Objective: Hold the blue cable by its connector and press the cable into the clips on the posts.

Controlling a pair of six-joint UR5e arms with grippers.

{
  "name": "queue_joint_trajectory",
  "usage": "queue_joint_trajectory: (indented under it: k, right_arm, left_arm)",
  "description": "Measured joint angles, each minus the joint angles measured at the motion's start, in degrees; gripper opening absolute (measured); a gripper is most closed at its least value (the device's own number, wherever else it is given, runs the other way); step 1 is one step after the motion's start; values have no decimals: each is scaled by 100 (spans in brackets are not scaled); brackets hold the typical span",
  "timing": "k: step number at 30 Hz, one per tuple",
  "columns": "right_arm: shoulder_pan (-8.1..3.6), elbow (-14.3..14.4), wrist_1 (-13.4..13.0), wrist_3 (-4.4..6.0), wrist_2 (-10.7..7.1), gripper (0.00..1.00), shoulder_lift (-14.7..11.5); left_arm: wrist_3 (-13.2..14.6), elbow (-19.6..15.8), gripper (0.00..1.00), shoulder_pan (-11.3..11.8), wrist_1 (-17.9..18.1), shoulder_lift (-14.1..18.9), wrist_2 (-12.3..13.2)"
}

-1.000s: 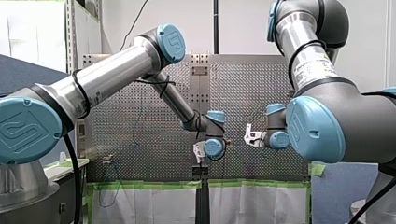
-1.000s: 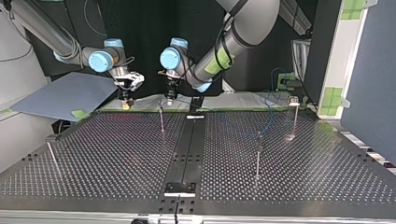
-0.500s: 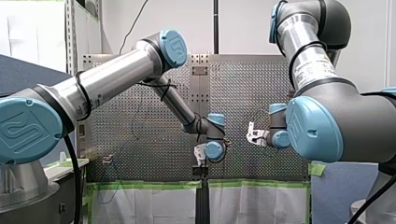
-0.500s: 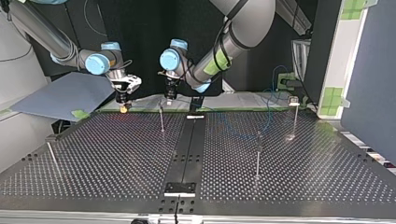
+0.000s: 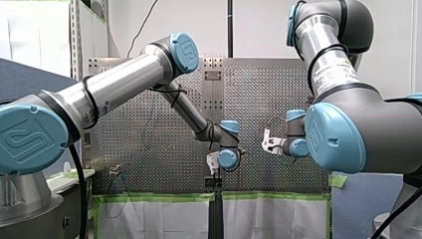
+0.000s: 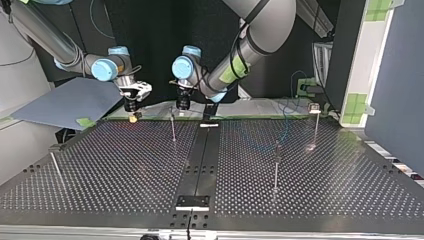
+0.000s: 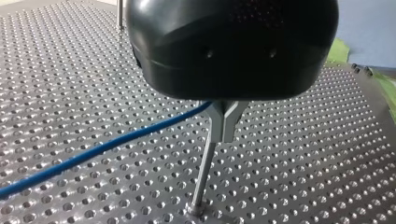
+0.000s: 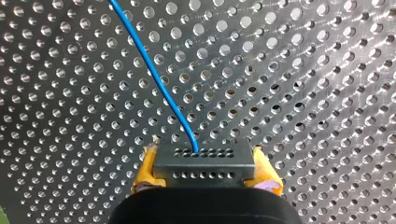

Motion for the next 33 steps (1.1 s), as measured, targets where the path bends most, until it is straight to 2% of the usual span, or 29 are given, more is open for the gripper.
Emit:
queue_joint_trajectory:
  k: [9, 17, 23, 28, 33]
  right_arm:
    - [-2, -81, -19, 11, -44, 0, 34]
    - [35, -214, 22, -13, -62, 0, 211]
    - [36, -269, 21, -16, -62, 0, 229]
    - [14, -336, 25, -12, -73, 0, 237]
    - [-3, -392, 19, -7, -73, 0, 244]
  left_arm:
    - [-2, 183, 0, 136, -42, 0, 88]
    - [-4, 308, 0, 281, -168, -25, 272]
    - [-1, 519, 0, 341, -405, -300, 478]
    - [0, 777, 0, 389, -557, -477, 523]
    - [0, 1027, 0, 460, -676, -508, 531]
